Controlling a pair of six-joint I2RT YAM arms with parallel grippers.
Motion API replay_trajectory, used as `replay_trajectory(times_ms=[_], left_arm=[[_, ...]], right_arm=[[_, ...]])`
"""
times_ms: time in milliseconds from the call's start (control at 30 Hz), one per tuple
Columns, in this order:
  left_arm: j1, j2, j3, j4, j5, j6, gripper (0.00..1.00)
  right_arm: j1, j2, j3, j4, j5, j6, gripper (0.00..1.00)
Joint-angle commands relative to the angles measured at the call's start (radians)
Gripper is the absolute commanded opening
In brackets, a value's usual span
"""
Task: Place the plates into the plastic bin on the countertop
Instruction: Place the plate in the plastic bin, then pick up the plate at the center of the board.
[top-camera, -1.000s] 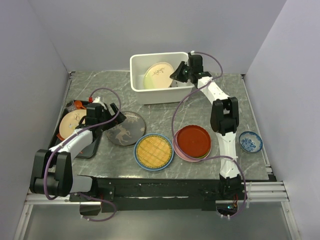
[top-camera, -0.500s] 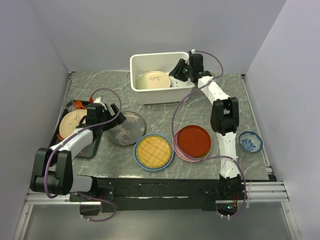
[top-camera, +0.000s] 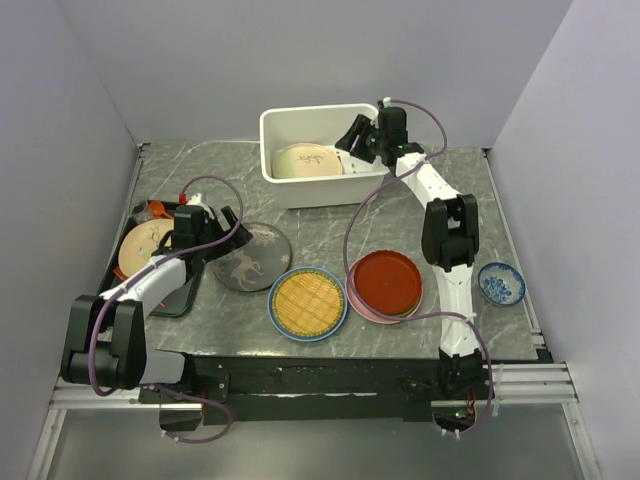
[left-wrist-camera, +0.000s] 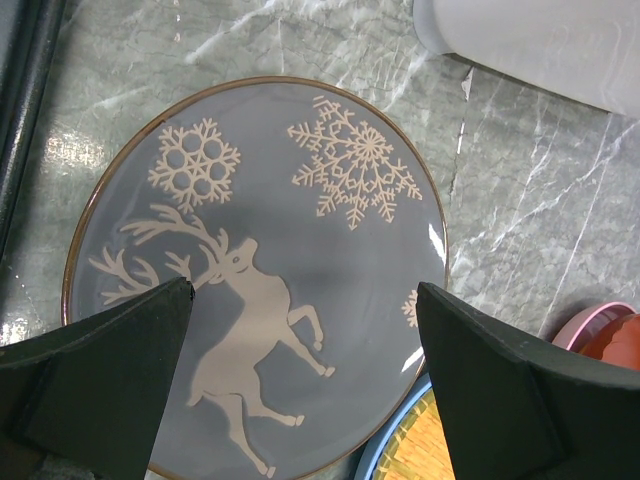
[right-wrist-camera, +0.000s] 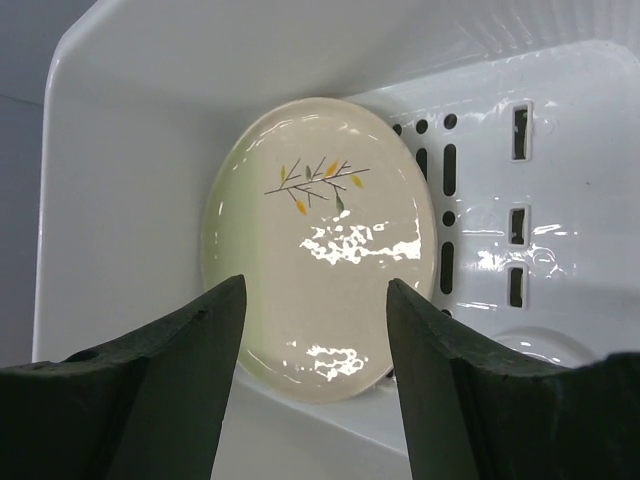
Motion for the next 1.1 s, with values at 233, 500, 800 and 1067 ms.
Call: replay_trajectory(times_ms=[233,500,800,1067], left_arm=[[-0.003,-0.042,0.021,0.014,0.006,0.009,0.99],[-0.005,-0.051,0.013,0.025,0.031,0.004,0.99],[-0.005,-0.074,-0.005,0.039,0.05,0.004,0.99],[-0.006,-0.094,-0.021,0.034,0.054,-0.002,0.99]], right_arm=[[0.0,-0.13,-0.025,0.12,-0.011,0.021,0.67],[0.002,-0.169,-0.016,0.145,-0.027,0.029,0.68],[0.005,-0.231,-0.048,0.149,-0.036,0.031,0.68],[0.02,-0.346,-0.139,0.166,-0.04,0.017,0.68]])
